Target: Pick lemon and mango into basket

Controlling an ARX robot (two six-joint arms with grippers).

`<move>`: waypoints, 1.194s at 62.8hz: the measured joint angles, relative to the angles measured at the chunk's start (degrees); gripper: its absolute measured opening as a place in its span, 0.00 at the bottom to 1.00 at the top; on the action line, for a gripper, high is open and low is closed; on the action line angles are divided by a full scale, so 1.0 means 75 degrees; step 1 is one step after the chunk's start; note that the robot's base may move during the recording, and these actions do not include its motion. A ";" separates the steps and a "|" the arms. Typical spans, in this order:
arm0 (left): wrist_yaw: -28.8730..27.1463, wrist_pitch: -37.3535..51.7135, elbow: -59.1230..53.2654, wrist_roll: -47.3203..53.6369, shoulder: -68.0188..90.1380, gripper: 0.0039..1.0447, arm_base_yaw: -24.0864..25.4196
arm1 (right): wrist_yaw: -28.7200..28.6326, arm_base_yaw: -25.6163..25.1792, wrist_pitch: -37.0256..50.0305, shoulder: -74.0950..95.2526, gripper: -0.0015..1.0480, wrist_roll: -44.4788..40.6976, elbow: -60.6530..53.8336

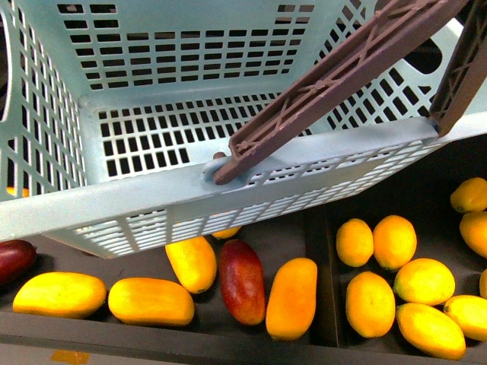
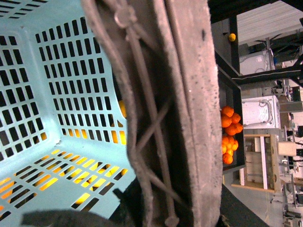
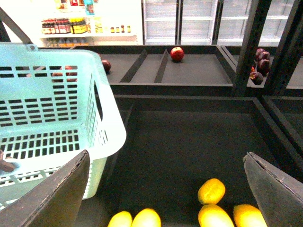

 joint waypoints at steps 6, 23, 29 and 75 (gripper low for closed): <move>-0.0003 0.0000 0.0003 -0.0006 0.0000 0.12 -0.0012 | 0.0000 0.0000 0.0000 0.0000 0.92 0.0000 0.0000; -0.0125 -0.0006 0.0003 0.0020 0.0000 0.12 0.0012 | 0.0230 -0.0635 -0.2235 0.1874 0.92 0.1501 0.0938; -0.0117 -0.0006 0.0003 0.0038 0.0000 0.12 0.0009 | -0.0353 -0.1696 -0.1451 0.3404 0.92 0.1754 0.0985; -0.0096 -0.0006 0.0003 0.0032 0.0000 0.12 0.0009 | -0.0548 -0.2862 0.3585 1.6337 0.92 0.1294 0.5566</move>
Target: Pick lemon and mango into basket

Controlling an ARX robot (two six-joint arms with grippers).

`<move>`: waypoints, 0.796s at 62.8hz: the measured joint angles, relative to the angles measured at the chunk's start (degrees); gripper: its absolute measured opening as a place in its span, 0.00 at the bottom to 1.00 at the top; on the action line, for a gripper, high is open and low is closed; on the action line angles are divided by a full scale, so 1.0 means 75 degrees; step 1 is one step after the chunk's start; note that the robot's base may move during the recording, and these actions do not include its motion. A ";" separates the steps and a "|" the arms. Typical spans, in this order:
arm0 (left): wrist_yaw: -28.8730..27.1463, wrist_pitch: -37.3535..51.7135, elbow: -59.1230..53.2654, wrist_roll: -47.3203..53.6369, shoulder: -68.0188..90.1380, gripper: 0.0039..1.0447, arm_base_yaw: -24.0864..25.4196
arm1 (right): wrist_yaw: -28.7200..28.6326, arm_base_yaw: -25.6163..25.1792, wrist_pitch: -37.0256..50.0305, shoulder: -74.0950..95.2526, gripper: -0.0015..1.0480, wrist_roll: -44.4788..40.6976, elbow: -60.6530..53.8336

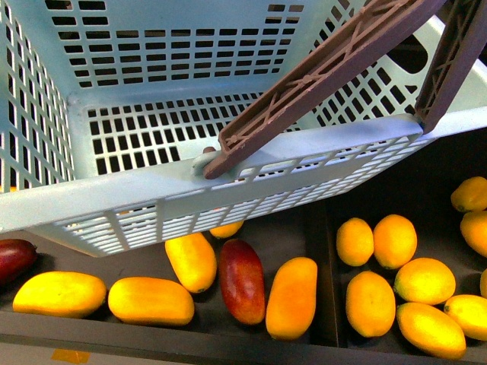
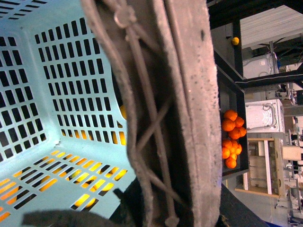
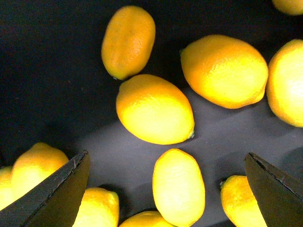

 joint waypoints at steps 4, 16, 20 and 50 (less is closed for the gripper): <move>-0.0003 0.0000 0.0000 0.0000 0.0000 0.12 0.0000 | 0.0000 0.0064 -0.0058 0.0396 0.92 0.0003 0.0256; -0.0003 0.0000 0.0000 0.0000 0.0000 0.12 0.0000 | 0.0006 0.0251 -0.0312 0.1201 0.92 0.0000 0.0991; -0.0006 0.0000 0.0000 0.0000 0.0000 0.12 0.0003 | 0.0006 0.0306 -0.0425 0.1463 0.92 0.0000 0.1274; -0.0009 0.0000 0.0000 0.0000 0.0000 0.12 0.0000 | -0.0023 0.0408 -0.0982 0.2605 0.92 0.0152 0.2573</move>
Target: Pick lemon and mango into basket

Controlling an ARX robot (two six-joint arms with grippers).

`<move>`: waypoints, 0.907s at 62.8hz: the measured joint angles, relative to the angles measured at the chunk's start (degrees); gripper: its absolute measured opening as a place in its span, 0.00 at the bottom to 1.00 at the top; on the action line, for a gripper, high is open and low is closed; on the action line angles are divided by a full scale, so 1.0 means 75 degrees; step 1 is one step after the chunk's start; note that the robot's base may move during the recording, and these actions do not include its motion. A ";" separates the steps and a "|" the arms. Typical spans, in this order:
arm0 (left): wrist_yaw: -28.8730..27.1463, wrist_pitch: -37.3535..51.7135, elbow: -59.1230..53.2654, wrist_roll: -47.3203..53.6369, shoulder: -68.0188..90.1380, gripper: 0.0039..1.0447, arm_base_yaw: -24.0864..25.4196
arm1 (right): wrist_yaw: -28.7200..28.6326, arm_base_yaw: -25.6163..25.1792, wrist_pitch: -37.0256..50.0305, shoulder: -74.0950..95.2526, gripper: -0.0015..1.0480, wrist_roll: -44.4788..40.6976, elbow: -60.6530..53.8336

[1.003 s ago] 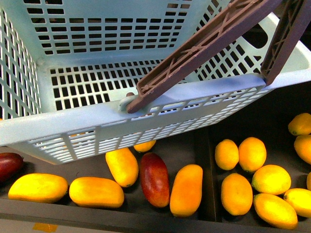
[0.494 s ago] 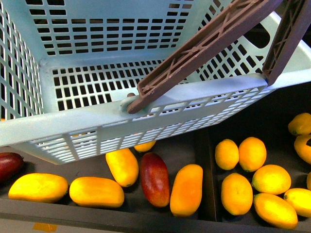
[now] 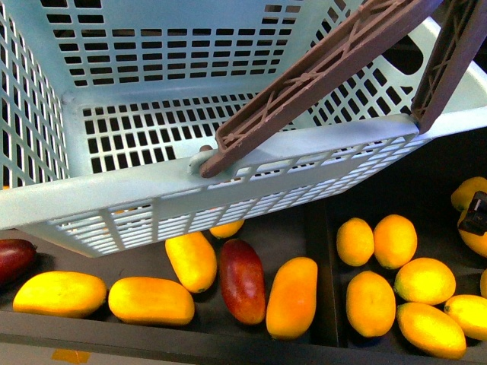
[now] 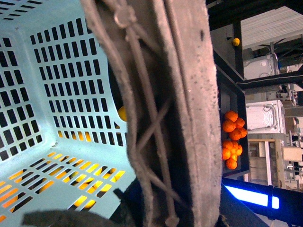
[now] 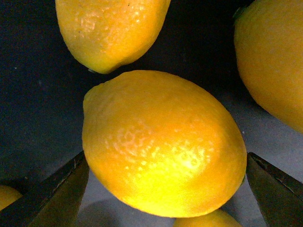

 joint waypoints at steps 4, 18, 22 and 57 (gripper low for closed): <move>0.0003 0.0000 0.0000 -0.0003 0.0000 0.12 0.0000 | -0.0026 0.0000 -0.0029 0.0044 0.92 0.0000 0.0055; 0.0006 0.0000 0.0000 0.0000 0.0000 0.12 0.0000 | -0.0003 -0.0009 -0.0023 0.0096 0.92 0.0000 0.0128; 0.0006 0.0000 0.0000 -0.0003 0.0000 0.12 0.0000 | -0.0003 -0.0015 0.0044 0.0125 0.92 0.0000 0.0160; 0.0006 0.0000 0.0000 -0.0003 0.0000 0.12 0.0000 | -0.0210 -0.0058 -0.0102 0.0329 0.92 -0.0624 0.0825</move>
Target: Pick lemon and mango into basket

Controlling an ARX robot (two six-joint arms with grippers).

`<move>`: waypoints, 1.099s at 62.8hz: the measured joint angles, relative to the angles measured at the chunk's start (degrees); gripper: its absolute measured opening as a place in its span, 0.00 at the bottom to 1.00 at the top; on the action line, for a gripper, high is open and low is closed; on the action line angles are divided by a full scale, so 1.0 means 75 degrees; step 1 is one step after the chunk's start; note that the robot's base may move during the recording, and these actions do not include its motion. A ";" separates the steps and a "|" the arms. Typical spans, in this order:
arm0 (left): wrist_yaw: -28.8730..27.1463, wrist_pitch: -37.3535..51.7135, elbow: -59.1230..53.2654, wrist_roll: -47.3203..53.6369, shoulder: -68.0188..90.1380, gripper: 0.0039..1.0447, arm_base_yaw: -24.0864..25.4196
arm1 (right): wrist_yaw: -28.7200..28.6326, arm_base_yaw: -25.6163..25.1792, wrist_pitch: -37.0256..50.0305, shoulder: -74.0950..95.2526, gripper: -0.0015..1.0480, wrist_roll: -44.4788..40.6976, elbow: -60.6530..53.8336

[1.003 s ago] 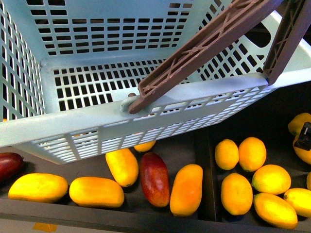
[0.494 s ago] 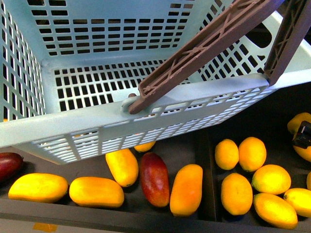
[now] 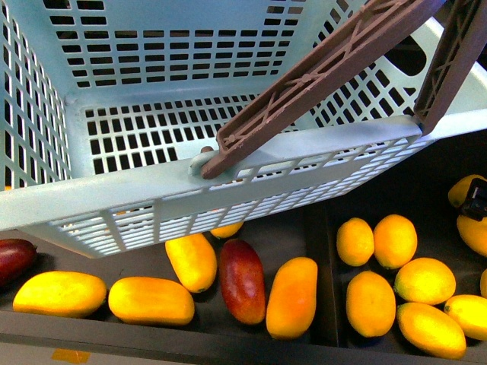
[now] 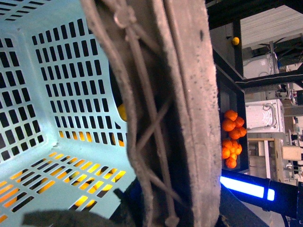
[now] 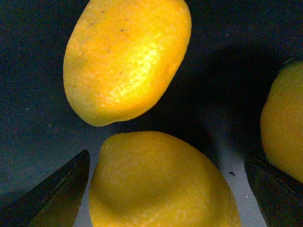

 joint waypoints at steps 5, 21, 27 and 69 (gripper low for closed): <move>0.0000 0.0000 0.0000 0.0003 0.0000 0.12 0.0000 | -0.0093 0.0009 -0.0189 0.0085 0.92 -0.0096 0.0055; 0.0000 0.0000 0.0000 0.0003 0.0000 0.12 0.0000 | -0.0198 0.0052 -0.0358 0.0277 0.92 -0.0259 0.0137; 0.0000 0.0000 0.0000 0.0000 0.0000 0.12 0.0000 | -0.0198 0.0061 -0.0358 0.0294 0.92 -0.0312 0.0146; 0.0000 0.0000 0.0000 0.0000 0.0000 0.12 0.0000 | -0.0886 -0.0131 0.0210 -0.0446 0.71 -0.0627 -0.1084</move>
